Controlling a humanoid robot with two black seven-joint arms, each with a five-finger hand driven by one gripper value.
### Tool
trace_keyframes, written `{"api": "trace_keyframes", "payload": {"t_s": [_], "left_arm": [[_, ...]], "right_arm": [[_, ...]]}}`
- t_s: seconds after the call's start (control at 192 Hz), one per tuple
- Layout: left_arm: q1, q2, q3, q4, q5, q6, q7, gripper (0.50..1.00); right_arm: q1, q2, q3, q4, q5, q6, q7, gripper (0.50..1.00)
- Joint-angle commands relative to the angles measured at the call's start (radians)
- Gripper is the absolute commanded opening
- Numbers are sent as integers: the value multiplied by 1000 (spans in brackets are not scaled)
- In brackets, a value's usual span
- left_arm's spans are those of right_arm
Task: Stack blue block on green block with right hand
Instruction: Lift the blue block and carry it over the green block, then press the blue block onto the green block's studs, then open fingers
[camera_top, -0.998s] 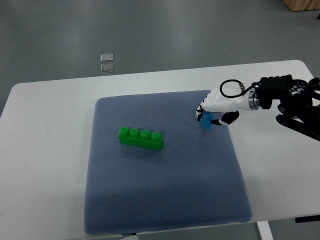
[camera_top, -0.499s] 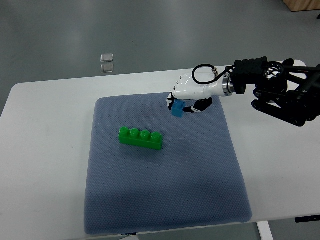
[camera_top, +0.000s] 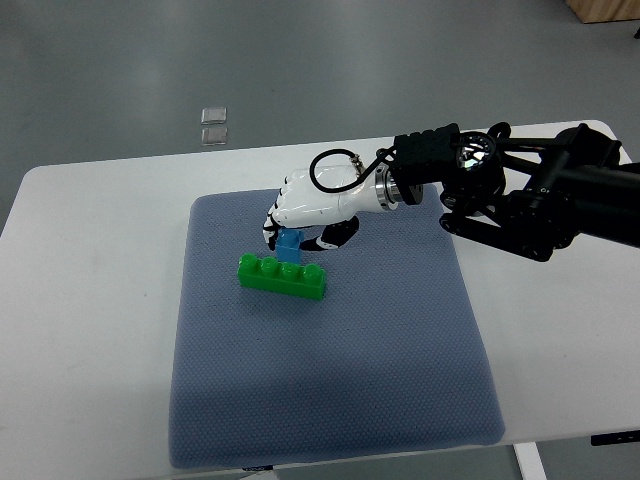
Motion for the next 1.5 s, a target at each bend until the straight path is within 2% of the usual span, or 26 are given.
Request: {"api": "trace_keyframes", "payload": {"t_s": [0.0,0.987,1.496], "left_arm": [[0,0,0,0,0,1,0,1000],[0,0,0,0,0,1,0,1000],[0,0,0,0,0,1,0,1000]], "right_arm": [[-8,3,-2,-9,-4,1,-1,556],[-51,77,1,-78,-11,-10,-5,556],[-55,72,-2,-95,-12,-22,2,556]]}}
